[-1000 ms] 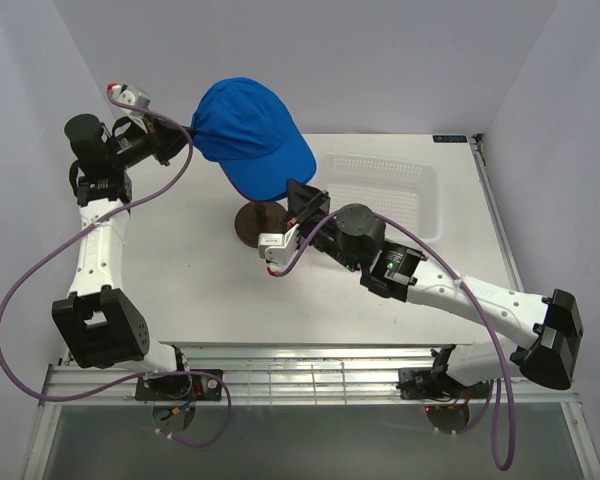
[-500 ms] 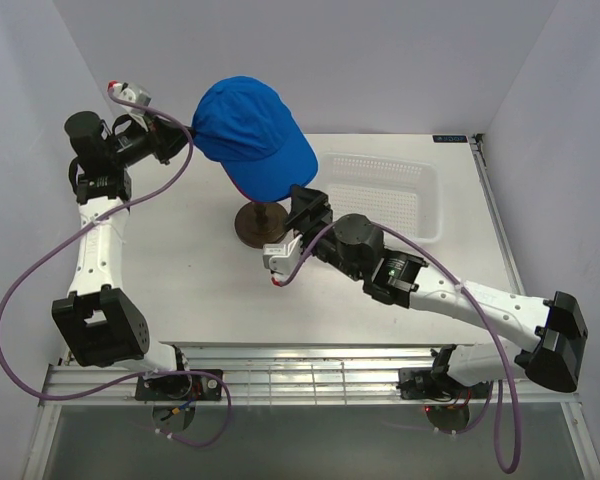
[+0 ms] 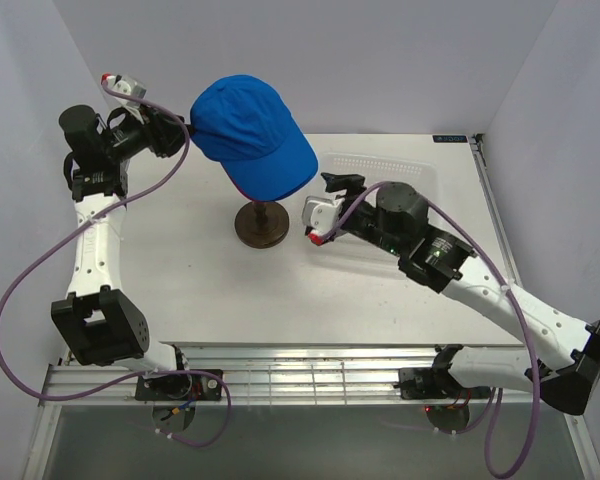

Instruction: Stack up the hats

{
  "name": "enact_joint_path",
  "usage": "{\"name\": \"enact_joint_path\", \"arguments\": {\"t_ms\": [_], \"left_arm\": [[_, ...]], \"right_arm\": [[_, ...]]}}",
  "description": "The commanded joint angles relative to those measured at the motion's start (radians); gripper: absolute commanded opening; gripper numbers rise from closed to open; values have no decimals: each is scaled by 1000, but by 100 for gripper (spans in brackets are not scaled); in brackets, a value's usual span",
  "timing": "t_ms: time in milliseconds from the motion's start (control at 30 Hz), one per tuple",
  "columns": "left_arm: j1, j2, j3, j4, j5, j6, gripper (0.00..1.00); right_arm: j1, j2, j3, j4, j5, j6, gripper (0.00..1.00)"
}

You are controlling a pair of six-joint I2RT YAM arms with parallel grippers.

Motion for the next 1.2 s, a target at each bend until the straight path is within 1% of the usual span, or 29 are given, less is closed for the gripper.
{"name": "enact_joint_path", "arguments": {"t_ms": [0,33,67,100,133,167,200,233,267,300,333,367,400,433,500,533,633,733,800,833,900,933,967,1000,1033,1067,1100,1133,1167], "left_arm": [[2,-19,44,-68,-64,32,56],[2,-22,48,-76,-84,38,56],[5,-28,62,-85,-104,49,58],[10,-30,70,-103,-122,49,59],[13,-32,80,-112,-159,49,62],[16,-35,106,-123,-173,52,69],[18,-36,119,-144,-186,52,71],[18,-38,129,-154,-199,53,73],[19,-41,137,-160,-208,53,75],[19,-47,143,-171,-208,56,82],[19,-50,143,-175,-210,55,83],[19,-53,142,-180,-220,57,83],[19,-56,139,-200,-231,67,79],[19,-67,139,-220,-242,75,73],[19,-82,139,-269,-272,127,59],[19,-102,133,-324,-272,167,49],[19,-137,113,-440,-250,246,48],[19,-177,85,-552,-245,283,48],[19,-209,53,-615,-233,313,48],[19,-220,39,-635,-220,323,48],[19,-252,-4,-692,-222,356,52],[19,-262,-19,-712,-239,366,54],[19,-269,-33,-729,-251,388,58],[18,-284,-65,-758,-265,395,59],[19,-291,-83,-766,-306,402,60],[19,-297,-105,-769,-331,402,61],[19,-309,-151,-771,-354,399,64],[19,-314,-174,-769,-374,397,65],[19,-318,-197,-769,-413,393,66]], "right_arm": [[-122,10,105,-121,-225,295,73],[-167,13,127,-124,-268,352,73],[-254,17,145,-123,-317,469,73],[-297,30,193,-123,-413,532,73],[-377,46,222,-126,-456,600,73],[-408,62,254,-126,-495,727,73],[-431,104,318,-127,-544,787,72],[-449,130,354,-135,-553,842,71],[-472,154,388,-139,-555,942,70],[-479,202,418,-141,-535,987,69],[-482,225,466,-139,-508,1021,63],[-483,242,484,-147,-476,1032,60],[-482,266,492,-146,-404,1032,58],[-482,276,492,-141,-347,1032,52],[-480,299,494,-149,-238,1064,45],[-482,305,497,-158,-131,1084,39],[-480,311,491,-153,-83,1102,38],[-439,317,485,-139,-72,1101,37],[-416,334,500,-170,12,1064,37],[-411,342,503,-185,28,1059,38],[-416,337,473,-199,101,1046,40],[-425,330,448,-199,121,1044,51],[-434,313,423,-199,138,1044,56],[-443,304,372,-202,155,1044,60],[-475,293,347,-210,152,1044,72],[-497,270,321,-216,141,1050,75],[-518,258,269,-219,106,1074,83],[-569,244,242,-222,82,1088,90],[-598,231,216,-231,57,1101,89]]}}
